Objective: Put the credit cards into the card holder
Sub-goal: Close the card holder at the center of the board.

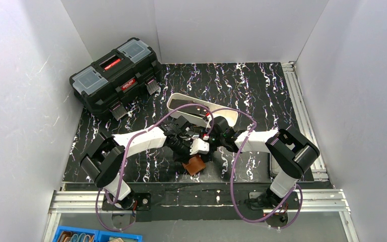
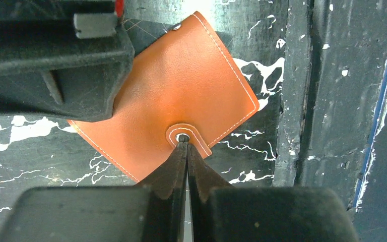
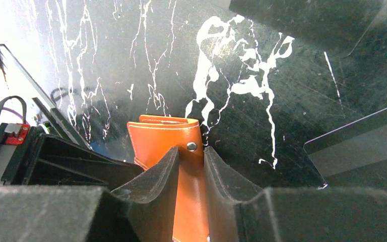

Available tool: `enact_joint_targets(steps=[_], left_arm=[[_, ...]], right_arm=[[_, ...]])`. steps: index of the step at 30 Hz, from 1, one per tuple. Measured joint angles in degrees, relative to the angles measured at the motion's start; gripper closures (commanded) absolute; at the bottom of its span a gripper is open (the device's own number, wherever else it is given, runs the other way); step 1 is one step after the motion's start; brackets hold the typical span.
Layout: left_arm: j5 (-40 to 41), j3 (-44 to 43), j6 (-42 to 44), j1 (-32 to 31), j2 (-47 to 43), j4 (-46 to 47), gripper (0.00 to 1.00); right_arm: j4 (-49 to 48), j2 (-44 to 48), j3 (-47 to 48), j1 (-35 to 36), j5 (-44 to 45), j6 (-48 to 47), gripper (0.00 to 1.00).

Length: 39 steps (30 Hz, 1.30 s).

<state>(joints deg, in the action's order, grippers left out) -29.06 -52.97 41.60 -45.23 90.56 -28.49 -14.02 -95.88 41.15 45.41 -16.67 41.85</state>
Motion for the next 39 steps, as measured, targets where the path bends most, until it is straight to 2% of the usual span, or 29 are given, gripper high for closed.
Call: enact_joint_targets(steps=[13,26,33,39], left_arm=[[0.48,0.0,-0.33,-2.14,0.02,0.74,1.0],[4.42,-0.09,-1.01,-4.52,0.02,1.86,1.0],[9.25,-0.59,-1.09,-8.7,0.09,2.54,1.0],[18.29,-5.42,-1.29,-14.95,4.11,1.01,1.0]], right_arm=[[-0.72,-0.48,0.0,0.0,-0.24,0.2,0.7],[-1.42,-0.98,0.09,-0.02,-0.44,0.81,0.73],[-1.77,-1.18,0.09,0.0,-0.46,1.2,0.73],[-2.99,-1.68,0.09,0.0,-0.72,1.27,0.73]])
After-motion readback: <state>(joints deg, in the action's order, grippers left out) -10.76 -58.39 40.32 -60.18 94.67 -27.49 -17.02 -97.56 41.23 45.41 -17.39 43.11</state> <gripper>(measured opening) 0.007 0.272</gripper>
